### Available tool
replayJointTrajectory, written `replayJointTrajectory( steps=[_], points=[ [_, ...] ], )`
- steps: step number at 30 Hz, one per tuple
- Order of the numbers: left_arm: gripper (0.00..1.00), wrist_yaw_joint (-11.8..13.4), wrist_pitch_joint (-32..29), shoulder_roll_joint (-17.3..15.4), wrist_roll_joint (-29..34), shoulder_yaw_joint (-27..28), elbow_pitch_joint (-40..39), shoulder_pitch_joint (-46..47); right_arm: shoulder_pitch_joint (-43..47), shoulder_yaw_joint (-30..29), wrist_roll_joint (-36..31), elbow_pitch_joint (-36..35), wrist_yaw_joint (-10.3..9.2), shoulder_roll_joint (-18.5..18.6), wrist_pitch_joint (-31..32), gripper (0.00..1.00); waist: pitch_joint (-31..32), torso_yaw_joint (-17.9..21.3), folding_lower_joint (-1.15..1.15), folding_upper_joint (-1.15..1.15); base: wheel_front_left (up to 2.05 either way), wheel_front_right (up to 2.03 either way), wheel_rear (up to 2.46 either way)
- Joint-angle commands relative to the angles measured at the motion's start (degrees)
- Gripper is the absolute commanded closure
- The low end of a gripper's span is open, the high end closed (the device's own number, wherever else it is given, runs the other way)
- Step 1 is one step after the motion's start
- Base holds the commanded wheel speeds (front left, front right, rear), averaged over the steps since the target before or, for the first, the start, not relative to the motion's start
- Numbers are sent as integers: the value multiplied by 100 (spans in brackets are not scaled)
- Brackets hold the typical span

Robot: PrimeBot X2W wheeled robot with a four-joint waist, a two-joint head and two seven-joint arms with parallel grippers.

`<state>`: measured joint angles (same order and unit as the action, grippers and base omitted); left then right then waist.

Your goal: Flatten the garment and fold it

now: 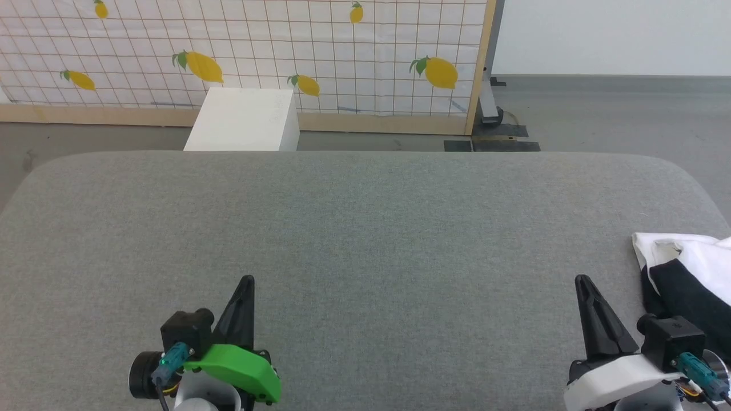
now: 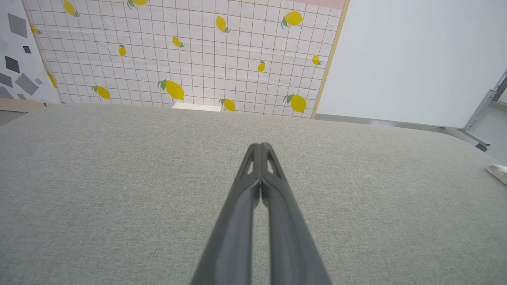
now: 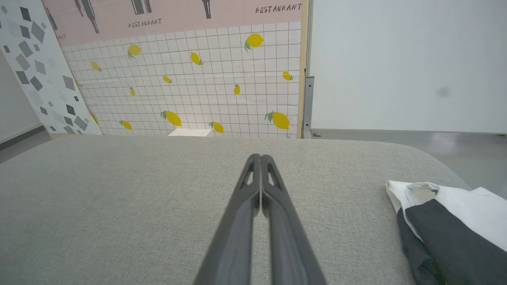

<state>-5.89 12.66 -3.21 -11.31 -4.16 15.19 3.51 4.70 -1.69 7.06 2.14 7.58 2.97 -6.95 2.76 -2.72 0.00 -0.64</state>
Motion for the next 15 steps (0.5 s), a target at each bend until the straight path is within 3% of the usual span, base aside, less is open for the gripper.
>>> replayJointTrajectory(
  steps=[1, 15],
  points=[
    [100, 42, -31, 5, 108, 32, -57, -56, -70, 13, -49, -23, -1, -1, 38, 100, -4, 4, 0, 10, 0, 0, 0],
    [100, 113, -193, 9, 242, 82, -248, -94, -122, 33, -135, -48, -2, -3, 124, 100, -40, 39, 0, 17, 0, 0, 0]
  ],
)
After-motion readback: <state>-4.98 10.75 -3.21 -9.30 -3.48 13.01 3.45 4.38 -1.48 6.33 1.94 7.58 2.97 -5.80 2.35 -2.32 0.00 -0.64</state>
